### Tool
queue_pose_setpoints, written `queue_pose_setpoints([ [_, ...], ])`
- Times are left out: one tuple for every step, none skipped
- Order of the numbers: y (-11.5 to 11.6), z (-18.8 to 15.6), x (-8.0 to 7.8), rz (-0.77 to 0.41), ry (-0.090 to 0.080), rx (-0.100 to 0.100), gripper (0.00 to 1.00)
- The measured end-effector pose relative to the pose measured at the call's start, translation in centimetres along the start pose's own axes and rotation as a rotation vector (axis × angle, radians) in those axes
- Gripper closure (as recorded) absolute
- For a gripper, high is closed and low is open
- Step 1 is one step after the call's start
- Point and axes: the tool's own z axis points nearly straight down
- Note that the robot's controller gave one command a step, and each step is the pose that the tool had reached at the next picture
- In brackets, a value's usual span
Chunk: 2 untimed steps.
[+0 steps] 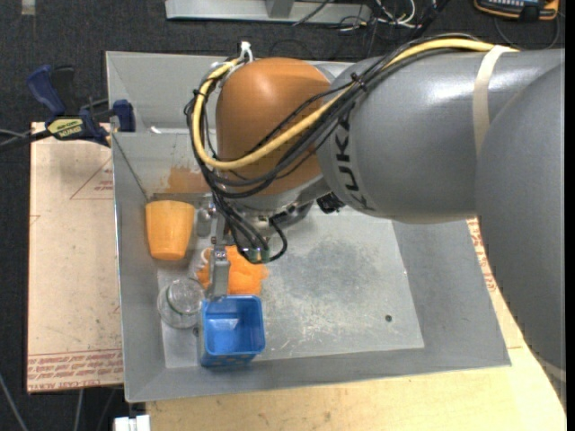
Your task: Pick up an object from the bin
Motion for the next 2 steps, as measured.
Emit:
queue_pose_setpoints([
  [-0.1, -0.5, -0.2, 0.004, -0.007, -0.001, 0.0],
  [-1.6, 2.9, -0.4, 0.008, -0.014, -0.006, 0.0],
])
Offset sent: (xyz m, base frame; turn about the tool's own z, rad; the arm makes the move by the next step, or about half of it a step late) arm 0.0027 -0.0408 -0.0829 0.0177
